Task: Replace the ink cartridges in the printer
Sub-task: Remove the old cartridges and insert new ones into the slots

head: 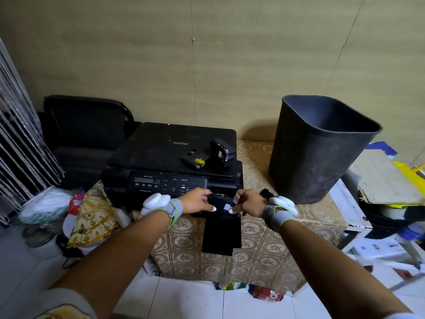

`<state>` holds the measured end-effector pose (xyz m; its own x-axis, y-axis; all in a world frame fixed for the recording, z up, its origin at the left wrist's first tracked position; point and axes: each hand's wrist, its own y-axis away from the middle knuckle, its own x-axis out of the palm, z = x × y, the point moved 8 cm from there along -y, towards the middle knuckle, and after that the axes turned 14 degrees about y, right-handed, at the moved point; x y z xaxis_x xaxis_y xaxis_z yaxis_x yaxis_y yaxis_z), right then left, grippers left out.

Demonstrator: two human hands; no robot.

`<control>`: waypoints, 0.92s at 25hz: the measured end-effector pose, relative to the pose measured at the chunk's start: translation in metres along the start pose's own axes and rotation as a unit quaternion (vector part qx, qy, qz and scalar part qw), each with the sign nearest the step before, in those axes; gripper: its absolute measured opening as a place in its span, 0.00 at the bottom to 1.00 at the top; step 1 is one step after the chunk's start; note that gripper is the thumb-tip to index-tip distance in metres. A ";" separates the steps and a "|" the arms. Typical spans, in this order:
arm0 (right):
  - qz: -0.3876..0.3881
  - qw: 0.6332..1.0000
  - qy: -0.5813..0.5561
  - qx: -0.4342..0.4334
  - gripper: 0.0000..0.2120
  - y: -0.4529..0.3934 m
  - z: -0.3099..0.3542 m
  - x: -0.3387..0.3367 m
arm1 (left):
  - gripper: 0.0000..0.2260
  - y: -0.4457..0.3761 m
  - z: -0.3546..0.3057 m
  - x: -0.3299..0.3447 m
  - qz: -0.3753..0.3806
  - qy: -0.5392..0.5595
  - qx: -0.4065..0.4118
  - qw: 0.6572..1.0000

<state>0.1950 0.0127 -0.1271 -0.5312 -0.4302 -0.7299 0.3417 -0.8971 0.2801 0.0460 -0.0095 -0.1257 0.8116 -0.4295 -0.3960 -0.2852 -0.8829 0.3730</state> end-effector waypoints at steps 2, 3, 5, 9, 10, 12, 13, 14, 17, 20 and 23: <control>-0.007 0.998 0.049 0.025 0.17 0.000 -0.006 0.001 | 0.23 -0.001 0.000 -0.002 -0.017 -0.060 0.001 0.998; -0.008 0.996 0.076 0.039 0.15 0.001 -0.010 0.002 | 0.23 -0.002 -0.002 -0.001 -0.024 -0.082 0.008 0.996; -0.009 0.991 0.118 0.065 0.12 0.002 -0.018 0.005 | 0.21 -0.003 -0.011 -0.001 -0.046 -0.104 0.038 0.993; -0.001 0.982 0.139 0.128 0.07 0.006 -0.035 0.010 | 0.14 0.003 -0.041 -0.012 -0.134 -0.118 0.132 0.975; -0.005 0.978 0.151 0.140 0.10 0.006 -0.037 0.011 | 0.13 0.006 -0.049 -0.018 -0.170 -0.130 0.161 0.963; -0.024 0.972 0.170 0.160 0.17 0.009 -0.039 0.014 | 0.14 0.010 -0.062 -0.026 -0.227 -0.184 0.210 0.933; -0.036 0.970 0.174 0.163 0.18 0.009 -0.037 0.016 | 0.14 0.010 -0.066 -0.028 -0.237 -0.213 0.221 0.922; -0.044 0.971 0.170 0.165 0.19 0.008 -0.034 0.020 | 0.15 0.009 -0.066 -0.029 -0.236 -0.238 0.223 0.915; -0.053 0.973 0.150 0.165 0.20 0.000 -0.024 0.035 | 0.20 0.001 -0.061 -0.031 -0.208 -0.283 0.206 0.914; -0.075 0.972 0.123 0.183 0.20 -0.009 -0.018 0.044 | 0.23 -0.007 -0.052 -0.031 -0.163 -0.297 0.175 0.924; -0.097 0.965 0.129 0.205 0.22 -0.013 -0.017 0.052 | 0.23 -0.013 -0.045 -0.030 -0.124 -0.305 0.155 0.931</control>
<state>0.1757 0.0035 -0.1792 -0.3251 -0.2573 -0.9100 -0.1099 -0.9455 0.3066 0.0483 0.0238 -0.0813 0.4576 -0.1488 -0.8766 -0.3369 -0.9414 -0.0161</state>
